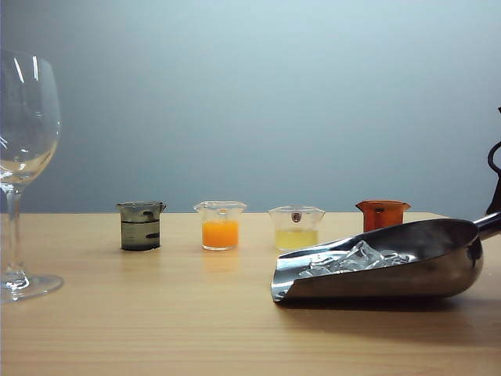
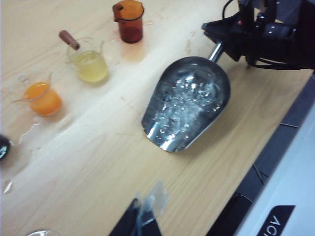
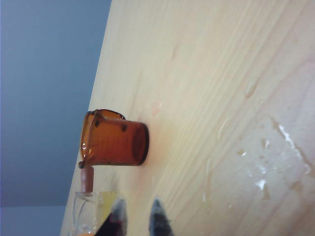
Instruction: Pick up the ice scoop on the desk filled with ice cubes, pour the ice into the goblet, and finally put the scoop back on the table.
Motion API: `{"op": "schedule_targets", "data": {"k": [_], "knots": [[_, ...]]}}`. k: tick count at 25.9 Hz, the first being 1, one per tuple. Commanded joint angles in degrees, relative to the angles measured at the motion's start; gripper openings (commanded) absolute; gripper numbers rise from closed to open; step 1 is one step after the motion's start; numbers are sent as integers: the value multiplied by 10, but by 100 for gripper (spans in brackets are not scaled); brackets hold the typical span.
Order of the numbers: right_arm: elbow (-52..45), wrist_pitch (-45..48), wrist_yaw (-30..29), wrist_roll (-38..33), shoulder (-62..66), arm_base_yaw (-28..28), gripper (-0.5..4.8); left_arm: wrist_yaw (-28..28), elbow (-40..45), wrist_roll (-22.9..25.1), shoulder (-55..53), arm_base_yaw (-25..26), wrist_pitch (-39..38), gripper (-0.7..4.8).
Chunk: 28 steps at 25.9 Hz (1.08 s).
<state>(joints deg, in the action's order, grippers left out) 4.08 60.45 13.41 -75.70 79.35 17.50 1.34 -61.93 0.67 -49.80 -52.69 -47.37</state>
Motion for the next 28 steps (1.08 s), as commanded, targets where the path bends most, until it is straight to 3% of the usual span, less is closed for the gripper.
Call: {"op": "schedule_targets", "data": {"k": [1,4,9,12,20,22,28], "knots": [[20,9,-31,-25,-1,0,-7,9,-3,3,6,0,5,-5],[71,-17,-75,-36,-1,0,-7,11,-3,-30,16,0,-4,-5],[151,-54,-109,-36,-2,0,-7,68,-3,-27,37,1,-15,-5],[218,-125,-153,-36,-2,1,-7,86,-9,-29,48,23,-32,-5],[374,-297,-204,-35,-1,5,-7,68,-33,5,50,129,-53,-5],[430,-362,-212,-19,0,5,-7,33,-33,9,50,177,-53,-5],[531,-445,-210,40,5,9,-7,9,-33,24,50,257,-54,-5]]}}
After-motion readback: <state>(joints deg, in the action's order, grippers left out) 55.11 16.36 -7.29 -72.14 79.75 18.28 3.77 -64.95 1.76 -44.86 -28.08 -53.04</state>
